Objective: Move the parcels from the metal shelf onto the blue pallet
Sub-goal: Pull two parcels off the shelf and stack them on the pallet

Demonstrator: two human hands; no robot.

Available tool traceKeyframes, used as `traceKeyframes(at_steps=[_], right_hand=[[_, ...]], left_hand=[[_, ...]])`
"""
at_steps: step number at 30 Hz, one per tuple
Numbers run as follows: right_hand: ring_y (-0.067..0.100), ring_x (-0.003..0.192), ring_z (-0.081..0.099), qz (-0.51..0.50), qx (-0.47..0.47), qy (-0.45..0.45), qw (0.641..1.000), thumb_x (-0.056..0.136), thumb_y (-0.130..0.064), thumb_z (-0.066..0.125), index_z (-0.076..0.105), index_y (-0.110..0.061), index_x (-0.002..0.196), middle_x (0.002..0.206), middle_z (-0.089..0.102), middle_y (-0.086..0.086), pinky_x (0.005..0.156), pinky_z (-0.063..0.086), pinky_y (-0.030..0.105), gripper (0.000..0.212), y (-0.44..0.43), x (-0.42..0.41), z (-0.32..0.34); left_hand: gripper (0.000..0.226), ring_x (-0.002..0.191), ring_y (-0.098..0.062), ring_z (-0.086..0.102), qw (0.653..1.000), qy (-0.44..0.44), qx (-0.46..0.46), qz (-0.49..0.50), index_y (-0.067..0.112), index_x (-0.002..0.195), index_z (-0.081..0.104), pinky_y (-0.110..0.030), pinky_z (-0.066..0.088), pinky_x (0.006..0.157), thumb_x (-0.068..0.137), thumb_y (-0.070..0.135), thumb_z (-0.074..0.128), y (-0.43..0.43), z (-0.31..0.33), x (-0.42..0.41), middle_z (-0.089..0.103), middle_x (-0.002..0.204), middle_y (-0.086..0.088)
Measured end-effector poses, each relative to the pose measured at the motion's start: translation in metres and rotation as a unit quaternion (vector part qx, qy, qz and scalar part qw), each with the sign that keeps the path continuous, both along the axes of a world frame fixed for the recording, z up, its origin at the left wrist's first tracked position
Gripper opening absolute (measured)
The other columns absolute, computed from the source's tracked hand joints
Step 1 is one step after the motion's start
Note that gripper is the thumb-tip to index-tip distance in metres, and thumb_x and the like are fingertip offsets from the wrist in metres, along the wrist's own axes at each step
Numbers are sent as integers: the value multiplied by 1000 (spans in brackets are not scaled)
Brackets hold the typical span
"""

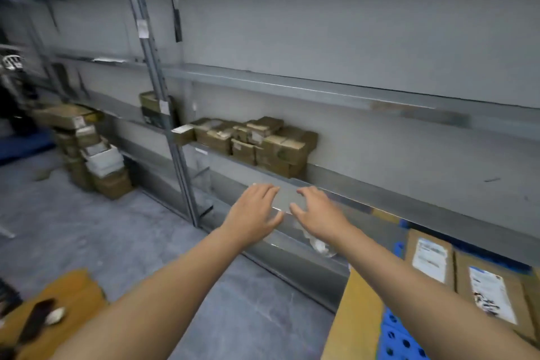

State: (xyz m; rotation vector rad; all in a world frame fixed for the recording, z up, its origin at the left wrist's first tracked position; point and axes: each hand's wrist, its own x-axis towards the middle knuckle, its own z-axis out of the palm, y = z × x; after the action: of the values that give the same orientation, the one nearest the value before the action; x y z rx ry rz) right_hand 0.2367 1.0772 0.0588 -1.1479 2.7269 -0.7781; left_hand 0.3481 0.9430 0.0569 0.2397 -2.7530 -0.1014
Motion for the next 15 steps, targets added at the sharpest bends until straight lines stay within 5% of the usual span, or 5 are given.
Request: traceKeyframes(at_steps=[15], right_hand=[[22,128,43,54,46,73,995,94,-41,45,42,-15,139,137,47,4,100,38,37,52,-184,68,29]], left_hand=[[59,135,-17,38,990,23,76,116,11,145,38,-33,32,114,96,43,49,-182,26,107,44,144,-4]])
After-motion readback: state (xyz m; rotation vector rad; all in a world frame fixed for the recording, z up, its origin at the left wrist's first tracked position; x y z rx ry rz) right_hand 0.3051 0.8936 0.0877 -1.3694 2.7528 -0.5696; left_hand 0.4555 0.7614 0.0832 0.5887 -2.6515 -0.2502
